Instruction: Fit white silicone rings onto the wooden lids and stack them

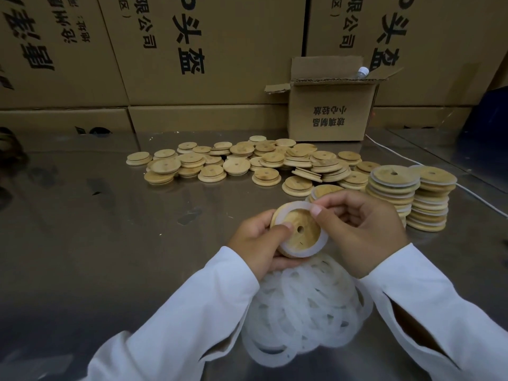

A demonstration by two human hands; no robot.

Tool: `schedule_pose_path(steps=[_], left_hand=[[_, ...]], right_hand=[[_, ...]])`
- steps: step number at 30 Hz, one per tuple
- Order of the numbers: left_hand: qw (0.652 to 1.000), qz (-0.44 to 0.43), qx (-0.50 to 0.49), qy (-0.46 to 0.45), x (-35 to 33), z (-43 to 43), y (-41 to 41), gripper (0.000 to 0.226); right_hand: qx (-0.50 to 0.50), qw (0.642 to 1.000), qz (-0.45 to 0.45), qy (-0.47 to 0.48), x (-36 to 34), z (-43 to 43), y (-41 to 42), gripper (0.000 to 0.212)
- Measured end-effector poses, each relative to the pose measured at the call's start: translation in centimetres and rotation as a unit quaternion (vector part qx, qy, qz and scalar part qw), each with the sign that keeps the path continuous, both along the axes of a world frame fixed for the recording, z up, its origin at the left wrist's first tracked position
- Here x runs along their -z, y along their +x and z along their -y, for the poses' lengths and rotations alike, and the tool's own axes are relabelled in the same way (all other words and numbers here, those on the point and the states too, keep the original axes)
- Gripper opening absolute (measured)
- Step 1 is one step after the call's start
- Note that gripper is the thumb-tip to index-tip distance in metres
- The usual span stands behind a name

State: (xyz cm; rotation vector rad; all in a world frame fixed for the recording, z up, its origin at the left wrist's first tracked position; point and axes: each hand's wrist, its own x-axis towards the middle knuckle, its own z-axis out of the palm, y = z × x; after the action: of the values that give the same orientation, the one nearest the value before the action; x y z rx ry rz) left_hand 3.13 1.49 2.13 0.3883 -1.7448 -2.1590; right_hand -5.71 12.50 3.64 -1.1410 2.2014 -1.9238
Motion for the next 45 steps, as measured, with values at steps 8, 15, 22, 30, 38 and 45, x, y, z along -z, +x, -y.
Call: schedule_pose_path(steps=[8, 15, 22, 30, 38, 45], left_hand=[[0.999, -0.024, 0.022, -0.04, 0.2, -0.3, 0.2, 0.019], [0.998, -0.038, 0.04, -0.033, 0.2, -0.2, 0.5, 0.021], [0.997, -0.04, -0.02, -0.062, 0.4, -0.4, 0.2, 0.018], [0.995, -0.053, -0.059, -0.064, 0.5, 0.0, 0.1, 0.02], [0.997, -0.039, -0.032, 0.056, 0.3, 0.2, 0.2, 0.018], [0.994, -0.066, -0.029, 0.077, 0.2, 0.4, 0.2, 0.015]], right_hand=[[0.042, 0.999, 0.008, -0.017, 0.3, 0.0, -0.3, 0.013], [0.05, 0.998, 0.037, -0.022, 0.8, 0.3, -0.4, 0.017], [0.021, 0.996, 0.078, -0.022, 0.9, 0.4, -0.8, 0.018], [-0.023, 0.988, 0.142, -0.046, 0.3, 0.4, -0.9, 0.018], [0.036, 0.999, 0.012, -0.034, 0.1, 0.1, 0.0, 0.012], [0.066, 0.997, 0.018, -0.04, 0.7, 0.3, -0.1, 0.015]])
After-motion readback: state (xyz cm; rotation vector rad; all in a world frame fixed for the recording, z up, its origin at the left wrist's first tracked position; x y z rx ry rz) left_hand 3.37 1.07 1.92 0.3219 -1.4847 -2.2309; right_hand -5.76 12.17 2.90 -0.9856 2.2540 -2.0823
